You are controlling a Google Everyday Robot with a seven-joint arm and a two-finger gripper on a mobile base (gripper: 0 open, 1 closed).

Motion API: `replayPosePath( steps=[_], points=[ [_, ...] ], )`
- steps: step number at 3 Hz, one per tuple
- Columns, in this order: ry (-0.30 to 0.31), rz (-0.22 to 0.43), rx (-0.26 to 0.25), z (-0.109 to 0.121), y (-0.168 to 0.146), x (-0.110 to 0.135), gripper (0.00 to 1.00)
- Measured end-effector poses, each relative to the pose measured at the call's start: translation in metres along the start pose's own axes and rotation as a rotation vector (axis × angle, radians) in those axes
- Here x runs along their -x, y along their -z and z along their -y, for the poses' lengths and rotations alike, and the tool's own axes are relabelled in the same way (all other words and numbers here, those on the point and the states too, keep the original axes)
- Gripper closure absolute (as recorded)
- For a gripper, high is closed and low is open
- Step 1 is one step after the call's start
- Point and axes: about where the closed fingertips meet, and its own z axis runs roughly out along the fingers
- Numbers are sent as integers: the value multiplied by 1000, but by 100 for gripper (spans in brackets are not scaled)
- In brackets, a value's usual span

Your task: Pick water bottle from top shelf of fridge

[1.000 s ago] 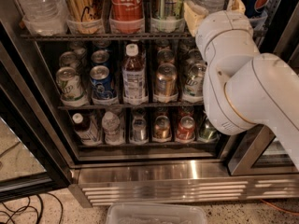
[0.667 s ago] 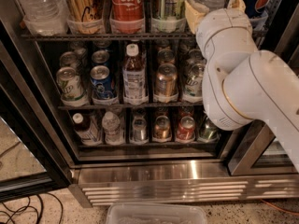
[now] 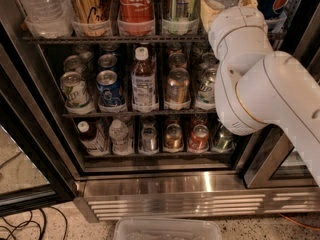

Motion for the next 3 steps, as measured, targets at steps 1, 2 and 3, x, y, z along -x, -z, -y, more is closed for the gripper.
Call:
replayPosePath(
  steps=[1, 2, 3],
  points=[
    [-12, 17, 9, 6, 6, 1, 86],
    [-12, 17, 9, 6, 5, 1, 100],
    [-14, 29, 16, 7, 5, 7, 100]
  ],
)
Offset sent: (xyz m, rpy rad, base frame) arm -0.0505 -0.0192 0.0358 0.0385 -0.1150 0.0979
